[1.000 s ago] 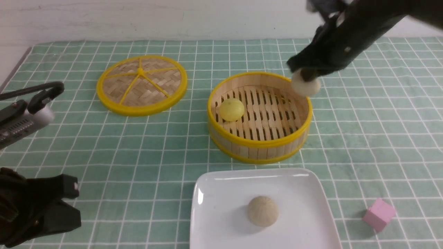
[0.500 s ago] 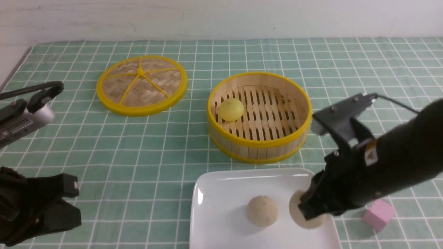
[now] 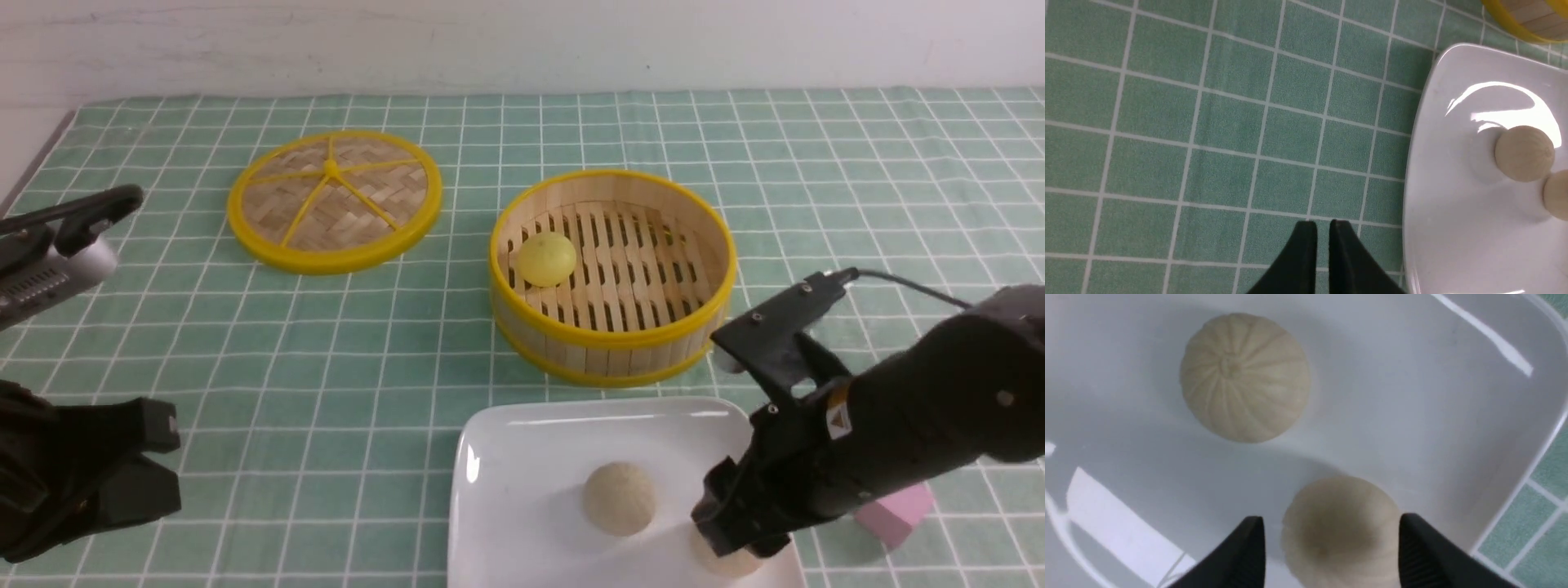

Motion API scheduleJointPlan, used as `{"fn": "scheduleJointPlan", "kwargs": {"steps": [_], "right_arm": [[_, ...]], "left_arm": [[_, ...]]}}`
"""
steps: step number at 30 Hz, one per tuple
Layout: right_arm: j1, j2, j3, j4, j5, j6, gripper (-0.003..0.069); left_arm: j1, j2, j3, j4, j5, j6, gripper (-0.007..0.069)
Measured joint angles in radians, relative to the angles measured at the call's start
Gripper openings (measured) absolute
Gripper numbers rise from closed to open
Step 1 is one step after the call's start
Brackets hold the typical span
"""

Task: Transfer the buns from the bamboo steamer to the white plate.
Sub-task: 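Reach into the bamboo steamer and grasp a bun with the left gripper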

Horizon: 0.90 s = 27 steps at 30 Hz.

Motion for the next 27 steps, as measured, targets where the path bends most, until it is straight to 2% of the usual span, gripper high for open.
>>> {"fn": "scheduleJointPlan", "kwargs": {"steps": [1,2,4,7,10,12,15,16,17,21,27], "right_arm": [[0.000,-0.006,-0.005,-0.004,0.000,0.000,0.0452],[0.000,-0.062,-0.046,-0.048,0.069,0.000,0.0444],[0.000,-0.139,-0.092,-0.108,0.167,0.000,0.0384],[0.000,-0.258,-0.121,-0.199,0.301,0.000,0.0235],[0.000,-0.360,-0.119,-0.280,0.461,0.023,0.0057],[0.000,-0.423,-0.106,-0.315,0.521,0.059,-0.0006],[0.000,-0.494,-0.071,-0.343,0.546,0.110,-0.0015],[0.000,-0.565,-0.029,-0.371,0.546,0.147,-0.0015],[0.000,-0.592,-0.003,-0.382,0.545,0.166,-0.0015],[0.000,-0.711,0.093,-0.424,0.526,0.238,-0.0015],[0.000,-0.811,0.186,-0.435,0.480,0.309,-0.0012]], "left_arm": [[0.000,0.000,0.000,0.000,-0.002,0.000,0.0079],[0.000,0.001,0.000,0.000,-0.022,0.000,0.0083],[0.000,0.005,-0.003,0.000,-0.058,0.012,0.0086],[0.000,0.042,-0.039,0.000,-0.082,0.042,0.0086],[-0.004,0.110,-0.120,-0.028,-0.082,0.068,0.0086],[-0.030,0.168,-0.177,-0.055,-0.080,0.117,0.0086],[-0.087,0.245,-0.240,-0.083,-0.076,0.178,0.0085],[-0.164,0.336,-0.308,-0.097,-0.074,0.213,0.0066],[-0.196,0.386,-0.338,-0.097,-0.074,0.218,0.0050],[-0.336,0.610,-0.518,-0.054,-0.073,0.211,0.0001],[-0.445,0.908,-0.824,0.001,-0.066,0.134,0.0013]]}}
